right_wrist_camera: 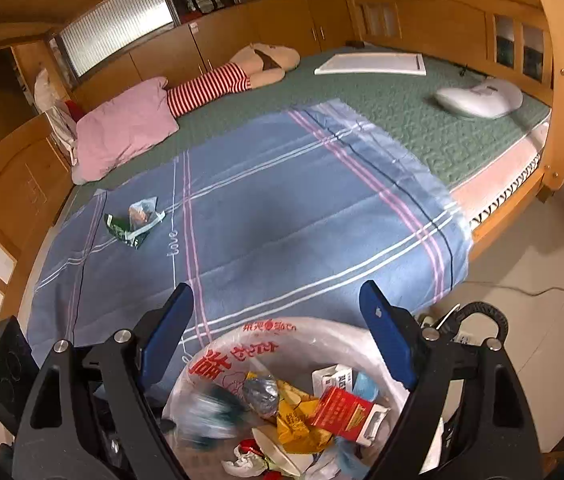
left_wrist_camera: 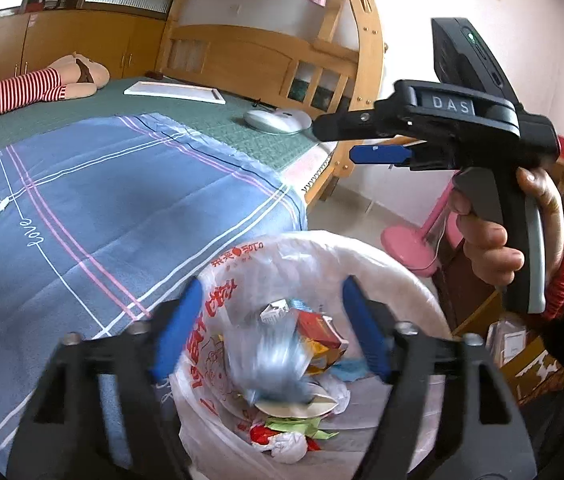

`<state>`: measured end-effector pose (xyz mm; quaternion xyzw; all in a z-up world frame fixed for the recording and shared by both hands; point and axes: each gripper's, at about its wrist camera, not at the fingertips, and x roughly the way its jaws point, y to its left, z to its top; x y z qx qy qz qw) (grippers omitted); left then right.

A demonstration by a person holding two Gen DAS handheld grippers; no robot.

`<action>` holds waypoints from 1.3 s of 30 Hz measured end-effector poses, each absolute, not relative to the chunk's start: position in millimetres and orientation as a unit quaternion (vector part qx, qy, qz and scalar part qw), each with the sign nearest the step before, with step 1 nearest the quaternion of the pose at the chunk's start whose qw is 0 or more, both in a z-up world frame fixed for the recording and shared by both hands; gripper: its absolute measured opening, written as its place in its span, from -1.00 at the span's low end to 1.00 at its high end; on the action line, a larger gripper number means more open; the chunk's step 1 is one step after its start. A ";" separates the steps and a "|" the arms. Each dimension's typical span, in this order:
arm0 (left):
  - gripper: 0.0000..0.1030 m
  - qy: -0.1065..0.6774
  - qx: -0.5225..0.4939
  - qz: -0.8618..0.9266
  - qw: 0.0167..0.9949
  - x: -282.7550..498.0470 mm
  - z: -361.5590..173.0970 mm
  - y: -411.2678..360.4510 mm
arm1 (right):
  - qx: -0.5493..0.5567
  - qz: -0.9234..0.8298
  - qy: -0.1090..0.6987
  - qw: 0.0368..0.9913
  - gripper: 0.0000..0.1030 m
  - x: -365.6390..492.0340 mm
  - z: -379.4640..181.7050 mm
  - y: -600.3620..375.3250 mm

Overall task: Collect trash
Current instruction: 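Carry the grey plastic bag over the bin and open the left tool, then move both tools back over the green chip bag on the bed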

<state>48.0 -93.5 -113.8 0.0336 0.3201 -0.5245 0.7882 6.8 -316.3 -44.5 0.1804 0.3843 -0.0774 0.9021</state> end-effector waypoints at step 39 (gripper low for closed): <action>0.60 0.318 -0.089 -0.323 0.887 100.0 -101.4 -29.7 | 0.185 -0.064 0.413 0.889 0.62 18.4 -68.0 -297.4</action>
